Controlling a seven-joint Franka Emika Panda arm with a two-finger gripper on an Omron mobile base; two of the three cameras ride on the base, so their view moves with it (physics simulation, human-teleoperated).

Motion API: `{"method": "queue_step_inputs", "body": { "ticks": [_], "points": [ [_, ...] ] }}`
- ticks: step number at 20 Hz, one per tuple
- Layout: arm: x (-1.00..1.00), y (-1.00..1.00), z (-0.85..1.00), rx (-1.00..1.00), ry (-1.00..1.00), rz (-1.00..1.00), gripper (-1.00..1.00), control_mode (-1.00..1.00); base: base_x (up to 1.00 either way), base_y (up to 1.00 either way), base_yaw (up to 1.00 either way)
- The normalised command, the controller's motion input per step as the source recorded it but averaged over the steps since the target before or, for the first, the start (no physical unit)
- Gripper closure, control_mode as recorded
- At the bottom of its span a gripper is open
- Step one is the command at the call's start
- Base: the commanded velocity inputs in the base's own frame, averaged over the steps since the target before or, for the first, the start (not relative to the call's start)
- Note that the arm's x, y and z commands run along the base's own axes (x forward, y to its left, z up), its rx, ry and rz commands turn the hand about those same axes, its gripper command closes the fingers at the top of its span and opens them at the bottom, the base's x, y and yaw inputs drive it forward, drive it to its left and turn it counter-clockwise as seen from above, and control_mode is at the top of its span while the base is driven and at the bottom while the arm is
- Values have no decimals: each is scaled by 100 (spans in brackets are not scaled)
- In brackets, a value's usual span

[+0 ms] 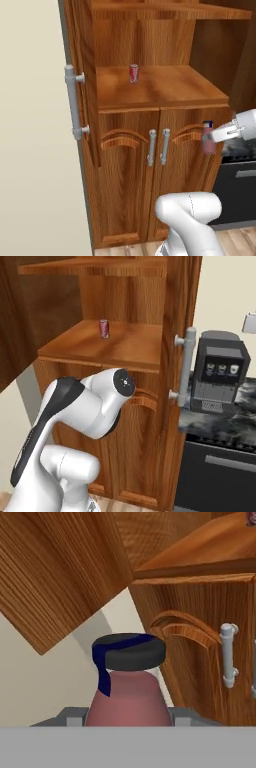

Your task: Pick the juice, can, juice from the counter and place them in the open cabinet.

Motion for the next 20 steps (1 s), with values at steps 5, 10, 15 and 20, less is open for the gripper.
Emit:
{"method": "queue_step_inputs", "body": {
  "ticks": [5,10,15,20],
  "points": [
    [0,0,0,0,0,0,100,100,61,12,0],
    [0,0,0,0,0,0,100,100,65,12,0],
    [0,0,0,0,0,0,100,100,27,6,0],
    [0,0,0,0,0,0,100,100,0,0,0]
  ]
}}
